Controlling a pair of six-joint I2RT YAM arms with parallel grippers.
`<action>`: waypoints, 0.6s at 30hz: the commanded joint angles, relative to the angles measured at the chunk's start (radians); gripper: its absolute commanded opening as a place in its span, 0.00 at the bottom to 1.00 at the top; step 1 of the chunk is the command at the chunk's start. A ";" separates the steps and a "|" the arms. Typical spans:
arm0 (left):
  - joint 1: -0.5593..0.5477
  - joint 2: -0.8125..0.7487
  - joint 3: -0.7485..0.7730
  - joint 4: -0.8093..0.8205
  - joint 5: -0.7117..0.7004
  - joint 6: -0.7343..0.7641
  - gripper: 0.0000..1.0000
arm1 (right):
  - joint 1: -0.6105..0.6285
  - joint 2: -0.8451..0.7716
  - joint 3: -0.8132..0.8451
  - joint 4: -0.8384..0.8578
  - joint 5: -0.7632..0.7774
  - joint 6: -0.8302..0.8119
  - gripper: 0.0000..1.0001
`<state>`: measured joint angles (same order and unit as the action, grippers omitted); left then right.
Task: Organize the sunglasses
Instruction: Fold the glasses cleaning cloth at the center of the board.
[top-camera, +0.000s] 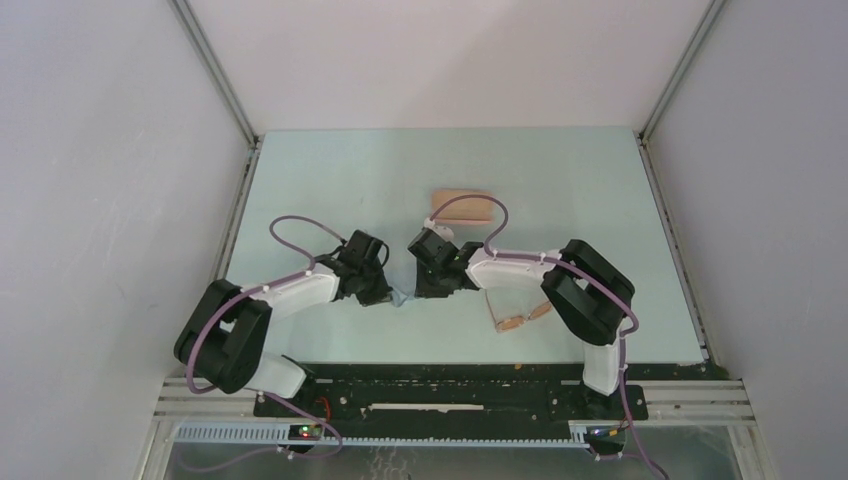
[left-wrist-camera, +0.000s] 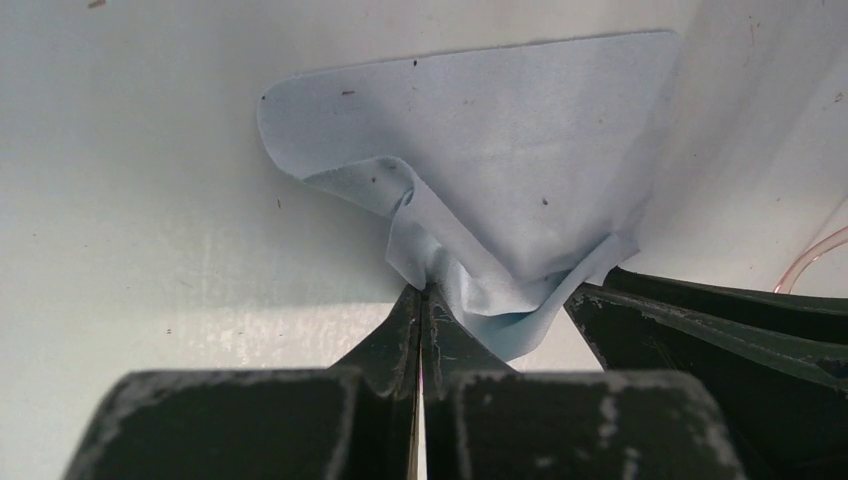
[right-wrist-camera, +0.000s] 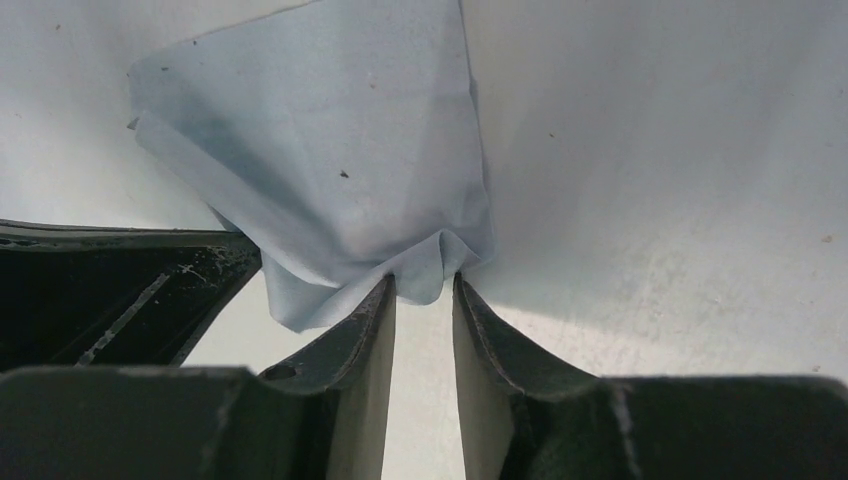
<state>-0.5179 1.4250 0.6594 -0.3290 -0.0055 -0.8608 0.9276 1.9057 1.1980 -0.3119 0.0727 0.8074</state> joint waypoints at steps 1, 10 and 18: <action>0.009 0.031 0.018 -0.018 -0.021 0.037 0.00 | -0.005 0.022 0.048 -0.005 -0.001 -0.020 0.35; 0.009 0.033 0.013 -0.018 -0.018 0.042 0.00 | 0.002 0.010 0.048 -0.016 0.021 0.003 0.01; 0.009 0.024 0.014 -0.020 -0.002 0.047 0.00 | 0.010 -0.095 -0.016 -0.024 0.031 -0.002 0.00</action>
<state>-0.5137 1.4292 0.6605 -0.3195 0.0051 -0.8520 0.9314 1.9049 1.2076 -0.3286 0.0845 0.8093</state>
